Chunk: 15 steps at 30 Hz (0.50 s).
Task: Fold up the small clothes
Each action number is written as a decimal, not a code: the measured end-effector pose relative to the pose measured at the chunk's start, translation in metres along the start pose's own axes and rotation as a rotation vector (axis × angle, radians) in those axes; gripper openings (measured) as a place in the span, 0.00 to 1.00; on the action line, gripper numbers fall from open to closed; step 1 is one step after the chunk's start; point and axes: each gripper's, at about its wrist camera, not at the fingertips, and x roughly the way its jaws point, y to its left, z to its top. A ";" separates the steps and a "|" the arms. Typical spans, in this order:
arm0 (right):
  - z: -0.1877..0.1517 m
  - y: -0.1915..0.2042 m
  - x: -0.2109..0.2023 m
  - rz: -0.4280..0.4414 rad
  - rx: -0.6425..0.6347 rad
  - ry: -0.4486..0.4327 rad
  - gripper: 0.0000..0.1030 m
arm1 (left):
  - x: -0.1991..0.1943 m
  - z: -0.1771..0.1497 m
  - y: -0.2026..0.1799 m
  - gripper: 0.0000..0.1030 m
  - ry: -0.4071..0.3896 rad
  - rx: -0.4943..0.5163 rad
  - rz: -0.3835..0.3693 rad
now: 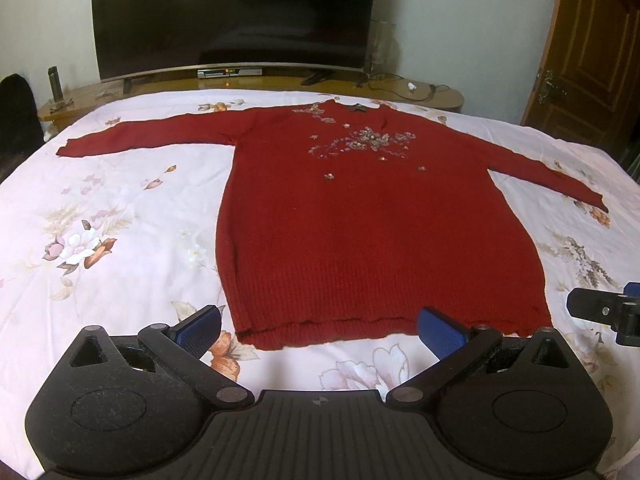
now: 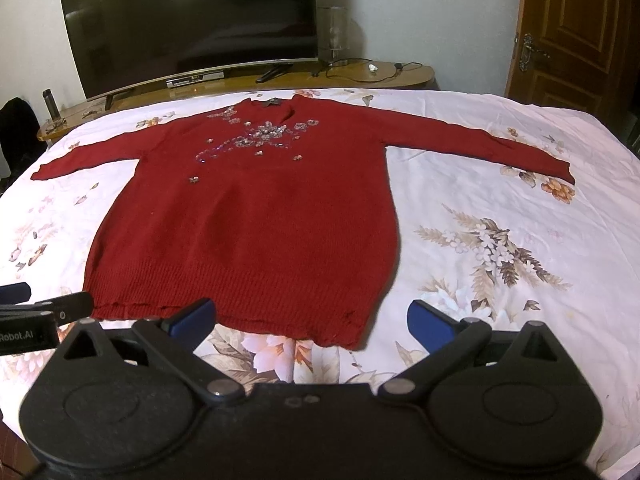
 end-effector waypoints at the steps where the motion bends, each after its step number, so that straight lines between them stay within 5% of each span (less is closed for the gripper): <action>1: 0.000 0.000 0.000 0.000 0.000 0.000 0.99 | 0.000 0.000 0.000 1.00 0.001 0.000 0.000; 15: -0.001 0.000 0.001 0.005 -0.002 0.000 0.99 | -0.001 0.000 0.000 1.00 0.000 -0.005 0.001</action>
